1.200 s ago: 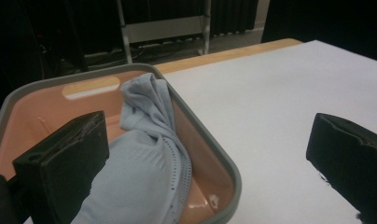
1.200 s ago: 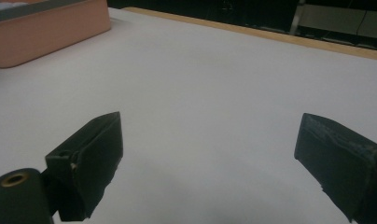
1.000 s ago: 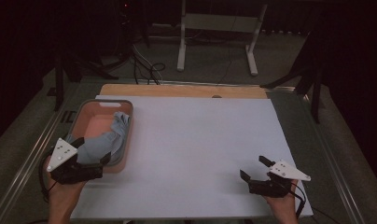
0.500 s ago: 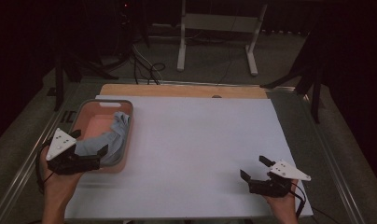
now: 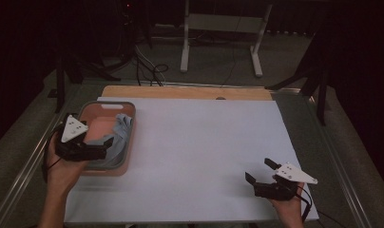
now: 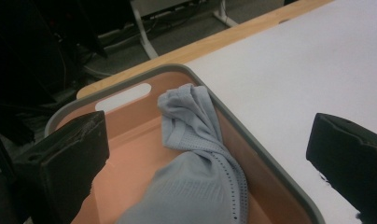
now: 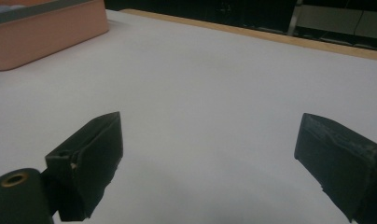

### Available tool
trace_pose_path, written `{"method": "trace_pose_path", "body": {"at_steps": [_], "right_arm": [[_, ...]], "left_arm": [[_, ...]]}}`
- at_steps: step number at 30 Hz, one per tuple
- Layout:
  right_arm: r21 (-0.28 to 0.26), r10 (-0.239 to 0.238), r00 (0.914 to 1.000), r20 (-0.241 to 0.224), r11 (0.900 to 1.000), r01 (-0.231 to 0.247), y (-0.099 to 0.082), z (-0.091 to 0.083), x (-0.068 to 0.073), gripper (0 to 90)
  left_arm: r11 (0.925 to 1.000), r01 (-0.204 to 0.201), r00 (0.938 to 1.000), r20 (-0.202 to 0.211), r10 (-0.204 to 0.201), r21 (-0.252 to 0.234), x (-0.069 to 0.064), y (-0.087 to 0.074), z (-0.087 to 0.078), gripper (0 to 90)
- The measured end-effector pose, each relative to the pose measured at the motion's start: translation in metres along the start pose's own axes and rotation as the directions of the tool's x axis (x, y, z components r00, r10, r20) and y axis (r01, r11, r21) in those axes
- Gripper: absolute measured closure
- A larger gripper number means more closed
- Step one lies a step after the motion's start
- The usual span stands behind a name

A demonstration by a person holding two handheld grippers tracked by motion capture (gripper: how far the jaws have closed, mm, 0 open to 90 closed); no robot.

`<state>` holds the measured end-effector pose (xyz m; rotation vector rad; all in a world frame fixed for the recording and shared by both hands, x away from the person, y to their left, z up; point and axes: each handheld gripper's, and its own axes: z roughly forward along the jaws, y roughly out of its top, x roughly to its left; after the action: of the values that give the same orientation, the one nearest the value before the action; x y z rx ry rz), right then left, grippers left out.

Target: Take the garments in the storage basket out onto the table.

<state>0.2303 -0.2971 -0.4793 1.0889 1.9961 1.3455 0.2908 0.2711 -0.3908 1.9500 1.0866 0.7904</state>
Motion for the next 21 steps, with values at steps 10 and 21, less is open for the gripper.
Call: {"method": "trace_pose_path", "body": {"at_steps": [10,21], "right_arm": [[0.002,0.001,1.0000,-0.003,1.0000,-0.001,0.000,0.000,0.001,7.6],[0.002,0.001,1.0000,-0.002,1.0000,-0.001,0.000,0.000,0.000,7.6]], "left_arm": [[0.9982,-0.009,1.0000,0.004,0.009,0.059,0.008,0.000,0.014,0.3],[0.9945,-0.022,0.9997,-0.002,0.022,0.103,0.014,0.002,0.024,1.2]]}}
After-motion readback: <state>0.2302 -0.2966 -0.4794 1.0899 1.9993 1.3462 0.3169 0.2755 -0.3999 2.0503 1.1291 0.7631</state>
